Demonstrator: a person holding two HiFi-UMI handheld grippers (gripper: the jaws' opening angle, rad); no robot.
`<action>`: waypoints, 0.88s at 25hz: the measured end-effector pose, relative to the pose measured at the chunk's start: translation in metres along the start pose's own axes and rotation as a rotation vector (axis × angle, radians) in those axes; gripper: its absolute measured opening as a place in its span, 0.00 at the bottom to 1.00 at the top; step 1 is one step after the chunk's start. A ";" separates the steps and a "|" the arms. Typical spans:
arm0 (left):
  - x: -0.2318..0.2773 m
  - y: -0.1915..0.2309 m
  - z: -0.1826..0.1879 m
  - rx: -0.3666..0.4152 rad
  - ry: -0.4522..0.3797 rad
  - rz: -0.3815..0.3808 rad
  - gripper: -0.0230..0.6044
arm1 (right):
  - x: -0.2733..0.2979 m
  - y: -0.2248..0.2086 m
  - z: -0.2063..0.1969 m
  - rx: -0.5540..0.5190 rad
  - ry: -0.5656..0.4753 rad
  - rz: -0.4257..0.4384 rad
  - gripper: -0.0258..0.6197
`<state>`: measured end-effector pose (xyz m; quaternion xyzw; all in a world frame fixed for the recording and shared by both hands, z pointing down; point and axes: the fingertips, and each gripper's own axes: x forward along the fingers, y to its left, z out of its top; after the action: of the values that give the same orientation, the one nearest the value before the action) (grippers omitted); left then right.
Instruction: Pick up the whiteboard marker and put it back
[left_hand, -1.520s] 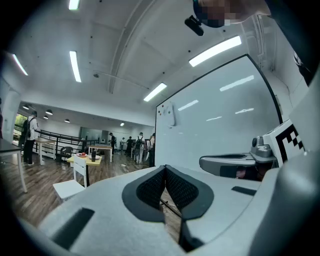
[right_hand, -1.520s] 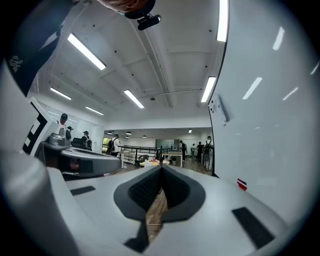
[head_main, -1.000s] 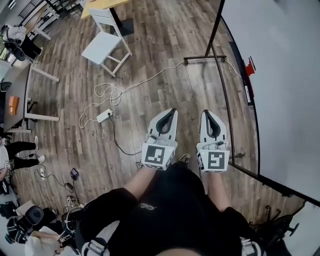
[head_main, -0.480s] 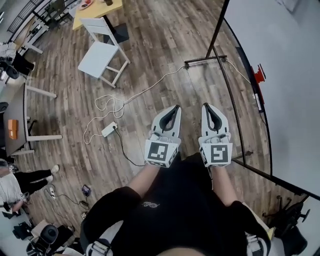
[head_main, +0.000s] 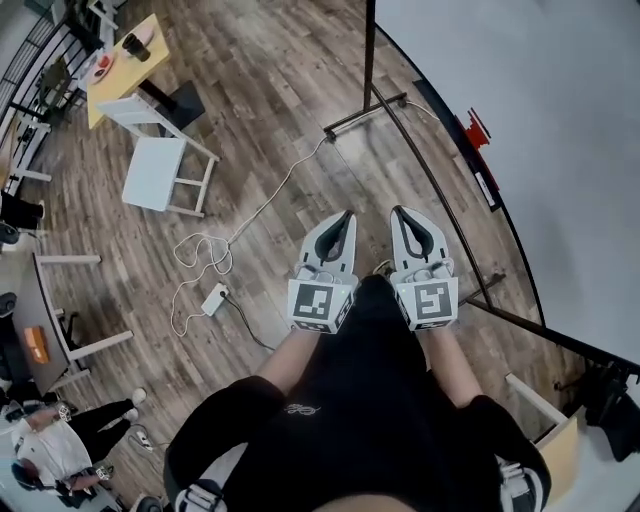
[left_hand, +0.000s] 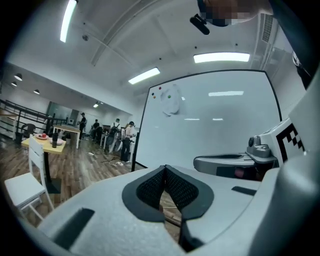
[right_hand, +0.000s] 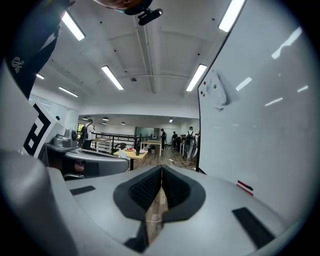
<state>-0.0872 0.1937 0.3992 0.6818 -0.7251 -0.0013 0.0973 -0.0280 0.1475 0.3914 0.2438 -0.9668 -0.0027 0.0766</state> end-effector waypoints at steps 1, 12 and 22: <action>0.013 -0.007 0.000 0.012 0.010 -0.028 0.05 | 0.002 -0.011 -0.001 -0.001 0.004 -0.009 0.04; 0.147 -0.097 -0.038 0.057 0.190 -0.298 0.05 | -0.028 -0.169 -0.061 0.054 0.181 -0.244 0.04; 0.213 -0.154 -0.058 0.145 0.278 -0.517 0.05 | -0.059 -0.243 -0.100 0.038 0.361 -0.457 0.04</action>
<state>0.0624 -0.0205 0.4651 0.8427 -0.5053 0.1188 0.1431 0.1530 -0.0356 0.4715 0.4532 -0.8574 0.0417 0.2402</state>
